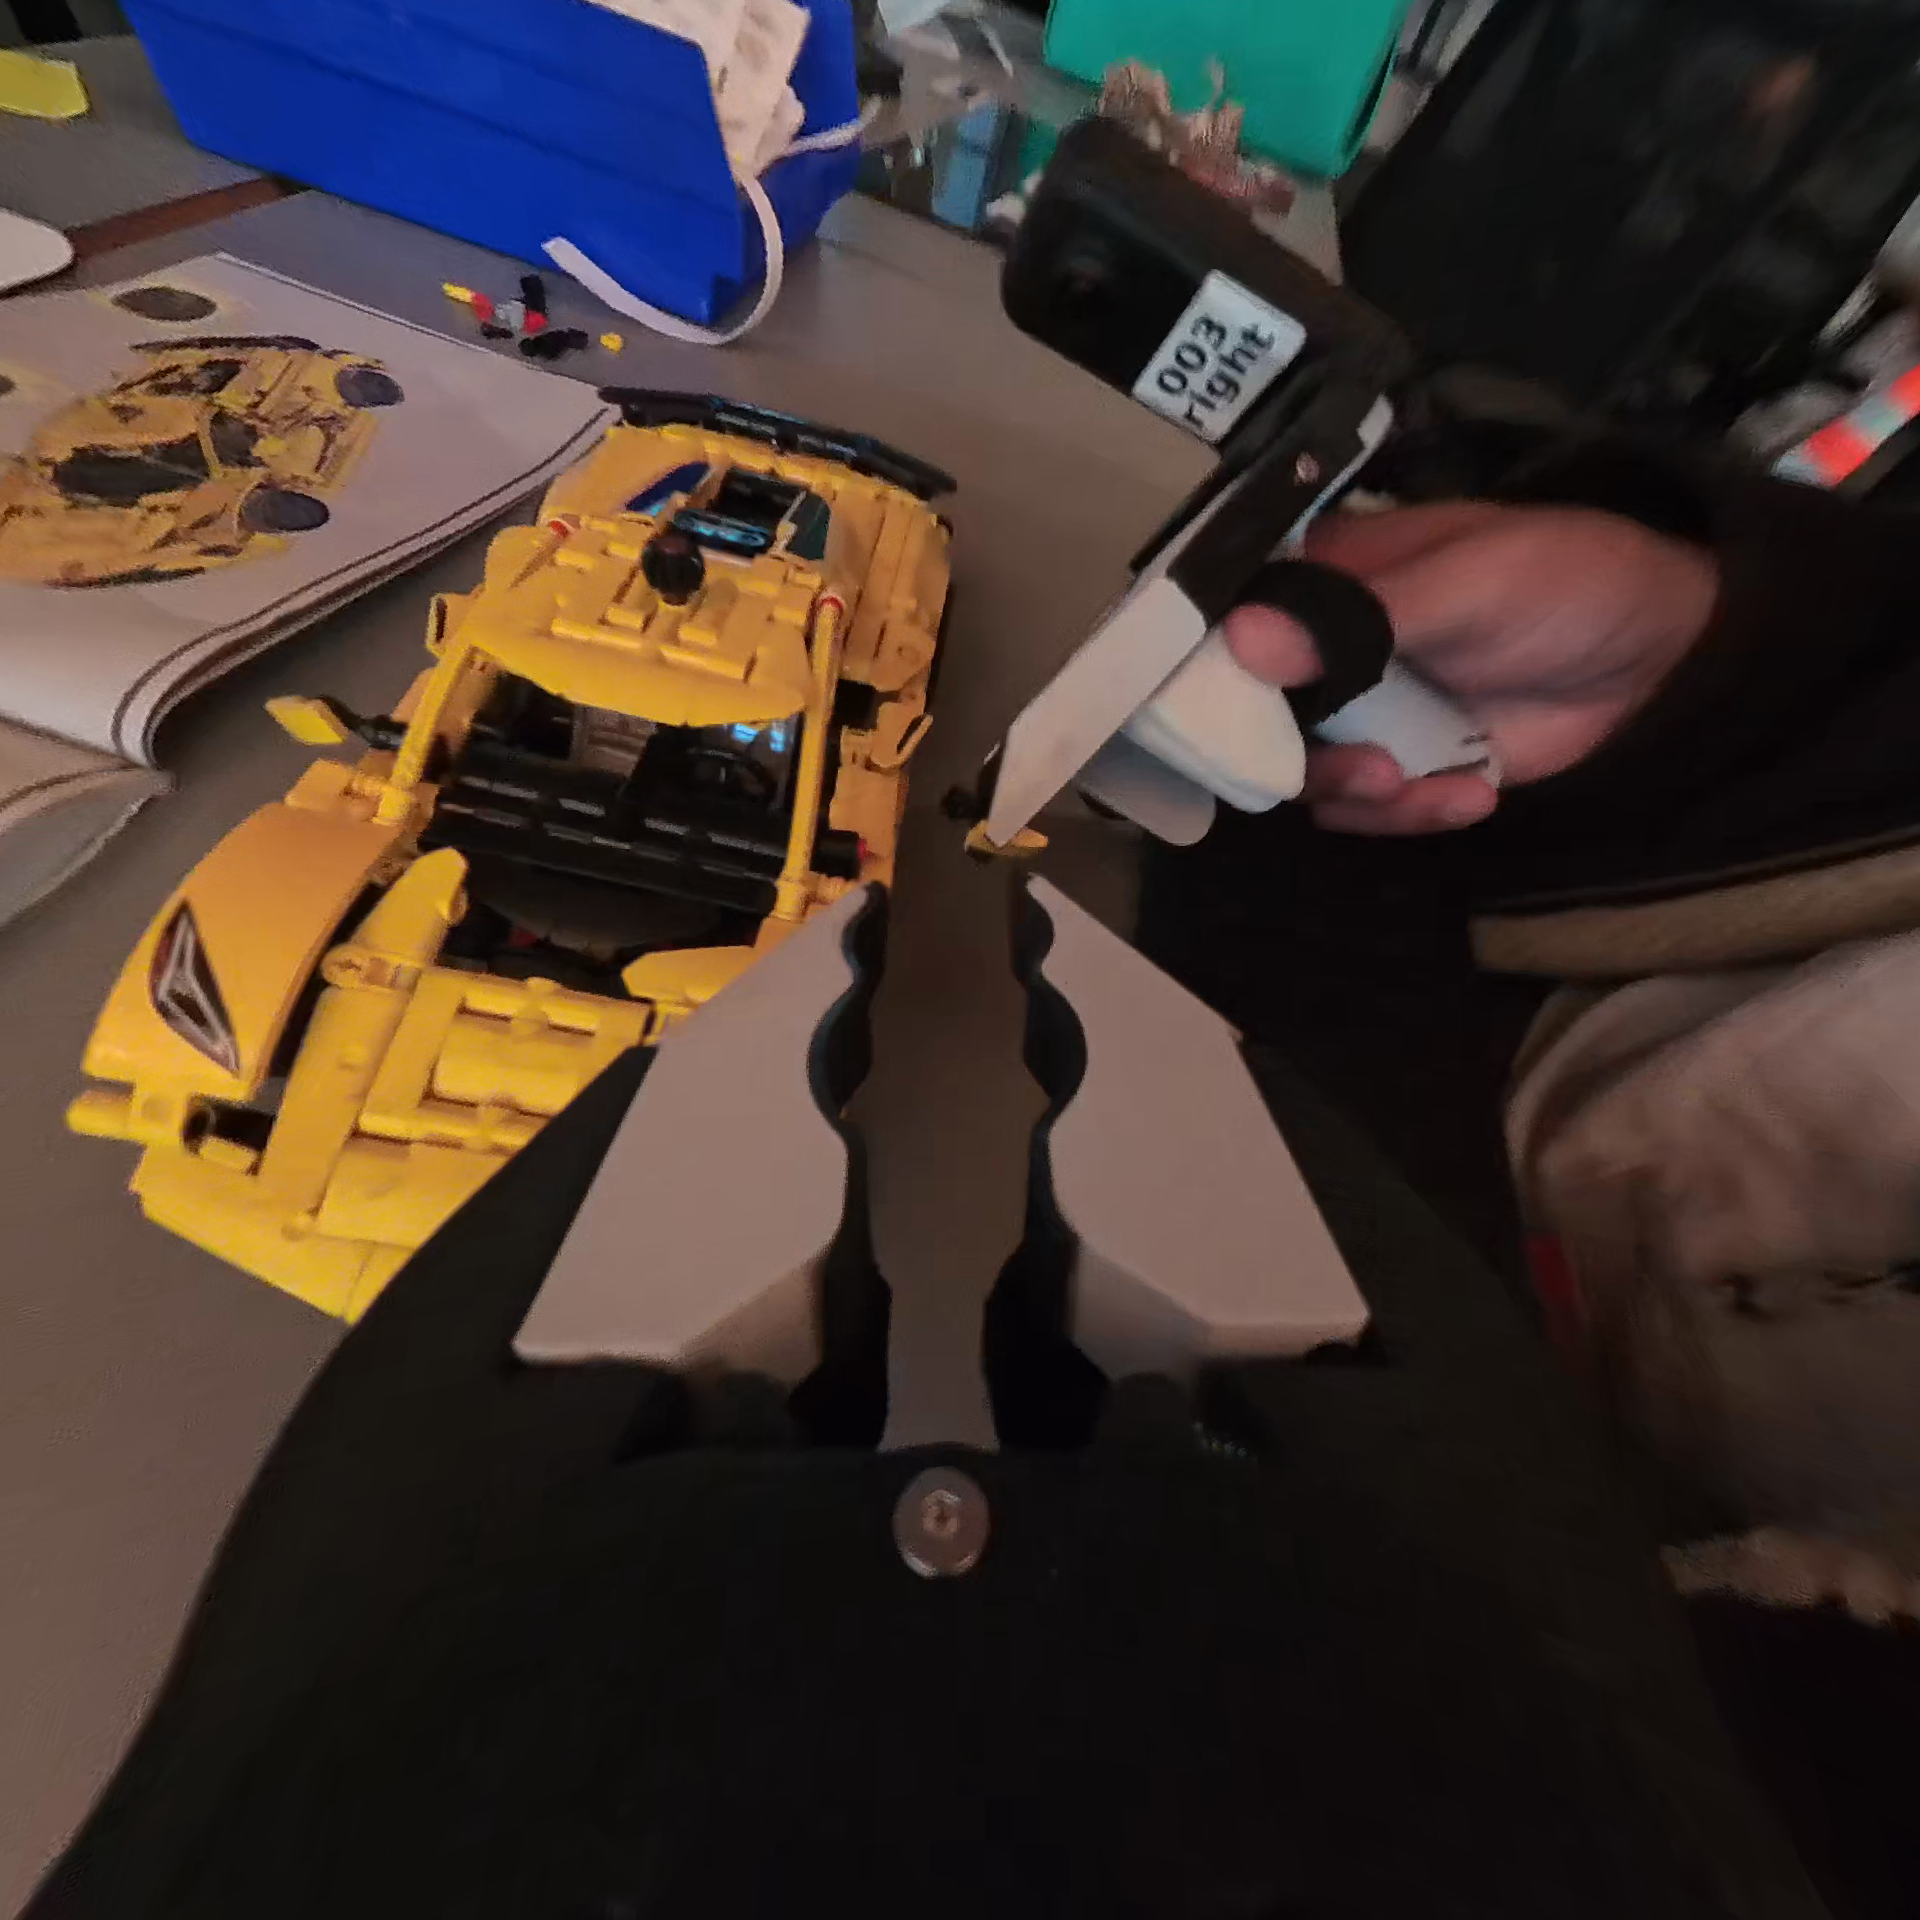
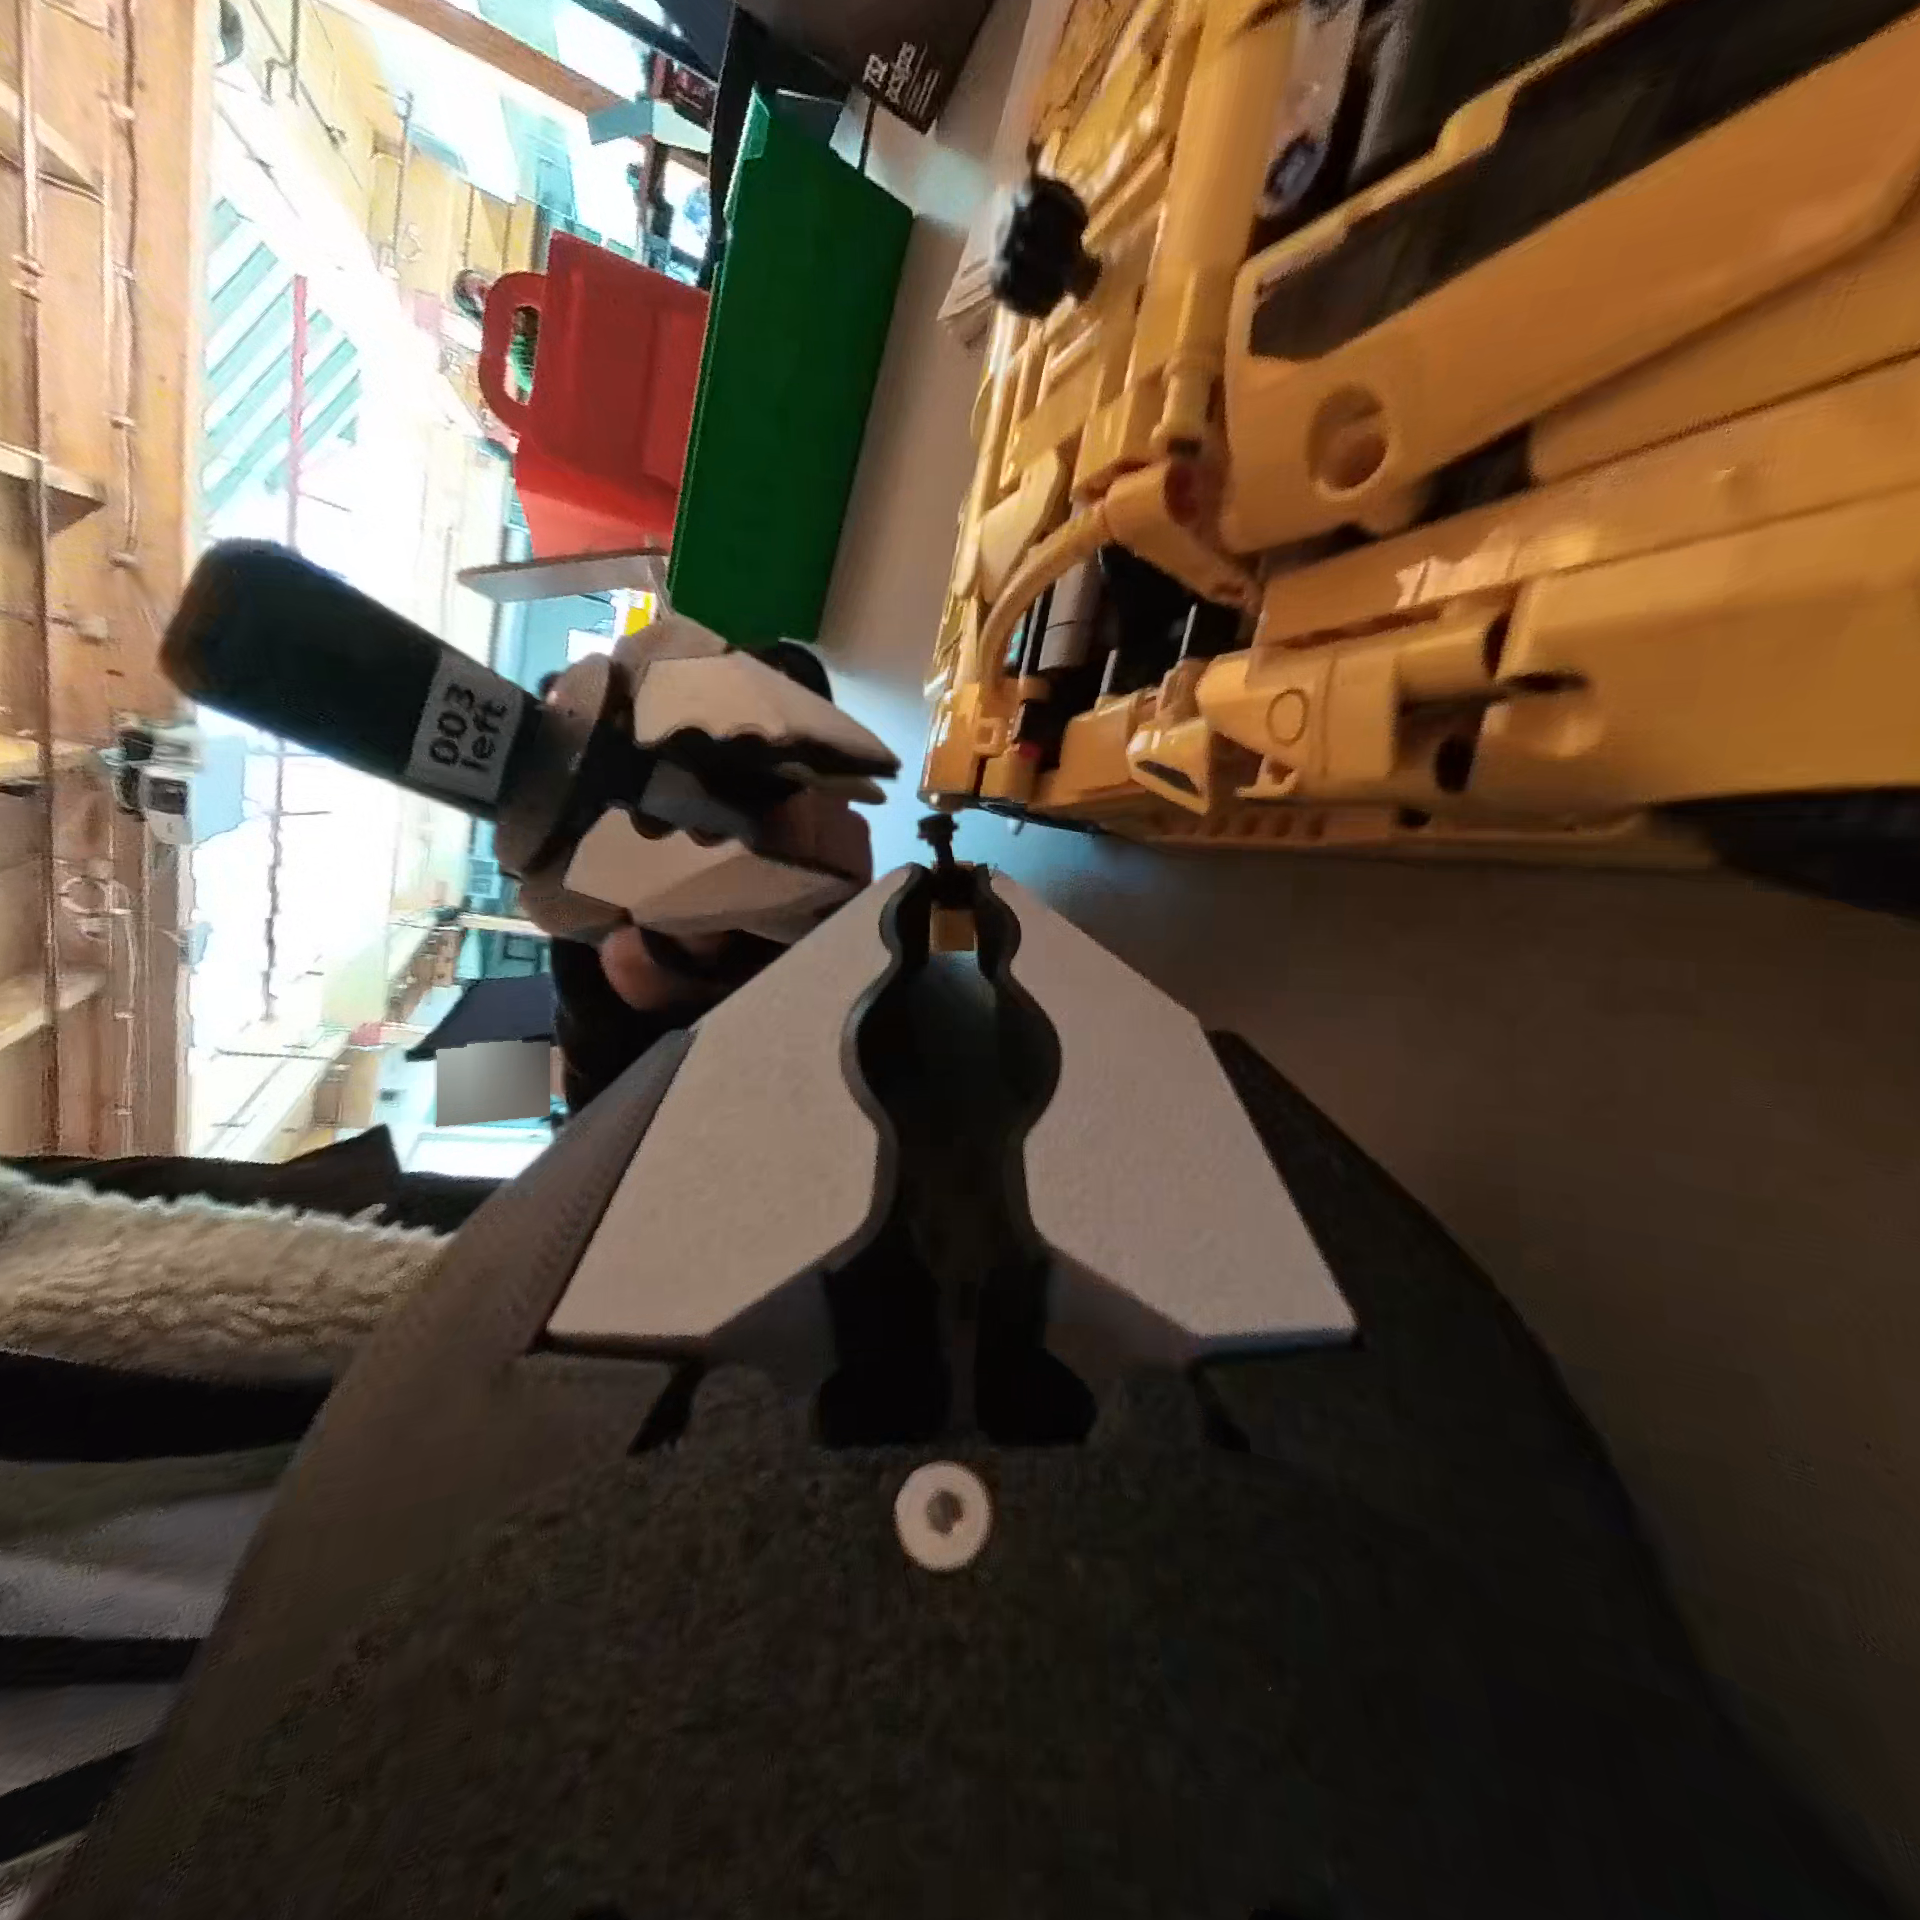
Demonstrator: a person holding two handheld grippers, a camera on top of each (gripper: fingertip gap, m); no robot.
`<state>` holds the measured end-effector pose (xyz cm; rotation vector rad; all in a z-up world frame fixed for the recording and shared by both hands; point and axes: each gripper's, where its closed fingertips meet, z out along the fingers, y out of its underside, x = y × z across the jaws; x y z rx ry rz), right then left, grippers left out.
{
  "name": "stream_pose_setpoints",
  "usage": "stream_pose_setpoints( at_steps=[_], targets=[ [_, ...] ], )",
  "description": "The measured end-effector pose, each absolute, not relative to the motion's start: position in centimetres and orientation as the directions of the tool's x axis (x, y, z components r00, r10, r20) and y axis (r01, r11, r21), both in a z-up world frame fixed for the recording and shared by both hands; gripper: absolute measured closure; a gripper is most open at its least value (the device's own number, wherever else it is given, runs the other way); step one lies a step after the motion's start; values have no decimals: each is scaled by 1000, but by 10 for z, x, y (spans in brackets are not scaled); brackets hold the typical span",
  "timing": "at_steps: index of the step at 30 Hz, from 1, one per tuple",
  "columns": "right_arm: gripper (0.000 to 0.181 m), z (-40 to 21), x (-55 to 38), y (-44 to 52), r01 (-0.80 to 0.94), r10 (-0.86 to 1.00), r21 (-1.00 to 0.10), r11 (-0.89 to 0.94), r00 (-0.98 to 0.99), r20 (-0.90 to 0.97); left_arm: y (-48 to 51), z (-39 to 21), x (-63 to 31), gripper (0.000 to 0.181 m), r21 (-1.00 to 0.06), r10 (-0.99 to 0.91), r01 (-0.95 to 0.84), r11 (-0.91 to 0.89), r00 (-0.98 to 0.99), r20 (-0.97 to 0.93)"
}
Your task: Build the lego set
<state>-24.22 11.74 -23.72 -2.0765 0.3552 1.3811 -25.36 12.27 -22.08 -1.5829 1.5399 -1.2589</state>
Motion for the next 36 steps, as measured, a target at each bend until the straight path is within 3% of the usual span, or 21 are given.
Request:
stream_pose_setpoints(
  at_steps=[5, 9, 14, 17, 21, 29, 36],
  targets=[
    [174, -241, -244, 128, -591, 17, -212, -778, 318, -948, 133, -223, -245, 178, -894, -994, -449, 1, -94, 47],
    [174, -245, -247, 128, -568, 21, -231, -790, 352, -936, 136, -224, -246, 177, -862, -980, -504, -60, -133, 145],
    [174, -249, -242, 130, -591, -33, -158, -791, 299, -954, 139, -227, -244, 176, -855, -973, -513, -80, -146, 179],
    [174, -251, -245, 130, -580, -47, -139, -803, 294, -955, 144, -227, -243, 172, -854, -978, -519, -38, -157, 138],
    [174, -251, -243, 131, -590, -76, -88, -803, 248, -966, 133, -233, -242, 153, -806, -938, -590, 45, -303, 170],
    [174, -250, -239, 133, -590, -96, -56, -805, 223, -970, 139, -237, -237, 145, -734, -903, -649, 201, -412, 117],
    [174, -249, -234, 131, -583, -112, -37, -811, 217, -970, 134, -240, -230, 143, -726, -868, -654, 213, -468, 167]
  ],
)
